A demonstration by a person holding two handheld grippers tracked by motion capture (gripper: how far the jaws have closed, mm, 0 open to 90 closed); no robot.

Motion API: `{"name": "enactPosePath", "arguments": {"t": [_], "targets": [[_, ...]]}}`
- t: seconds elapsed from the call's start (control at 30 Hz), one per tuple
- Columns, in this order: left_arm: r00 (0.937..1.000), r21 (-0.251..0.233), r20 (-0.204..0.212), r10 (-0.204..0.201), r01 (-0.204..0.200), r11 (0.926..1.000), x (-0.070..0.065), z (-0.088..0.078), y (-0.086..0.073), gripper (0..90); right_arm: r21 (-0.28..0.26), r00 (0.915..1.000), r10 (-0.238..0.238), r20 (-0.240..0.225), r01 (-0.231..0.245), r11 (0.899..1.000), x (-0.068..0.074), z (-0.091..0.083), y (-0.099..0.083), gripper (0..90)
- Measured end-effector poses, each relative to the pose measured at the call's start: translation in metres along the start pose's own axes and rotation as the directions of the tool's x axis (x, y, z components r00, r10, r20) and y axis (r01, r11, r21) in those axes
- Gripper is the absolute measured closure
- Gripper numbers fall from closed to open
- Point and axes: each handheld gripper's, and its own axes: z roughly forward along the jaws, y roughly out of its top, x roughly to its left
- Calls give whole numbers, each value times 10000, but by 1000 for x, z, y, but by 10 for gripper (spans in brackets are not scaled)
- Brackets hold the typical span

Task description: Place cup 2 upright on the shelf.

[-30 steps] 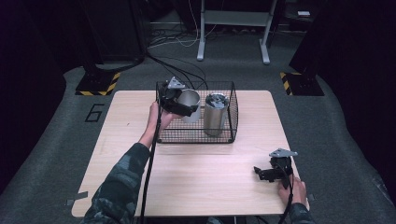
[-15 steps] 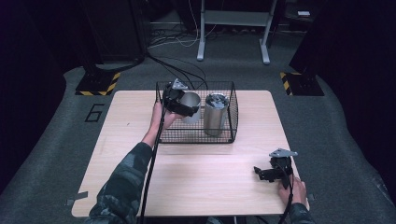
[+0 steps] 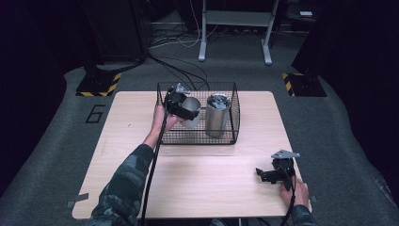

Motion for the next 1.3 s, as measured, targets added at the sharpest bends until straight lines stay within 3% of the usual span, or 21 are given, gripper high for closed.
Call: {"name": "enactPosePath", "arguments": {"t": [0.77, 1.3], "targets": [[9996, 540, 159, -214, 205, 9983, 2, 21, -9, 62, 3, 10000, -1, 9, 1, 10000, 0, 0, 0, 0], [9989, 1107, 205, -412, 387, 9931, 5, 34, -15, 62, 10, 10000, -5, 13, 5, 10000, 0, 0, 0, 0]]}}
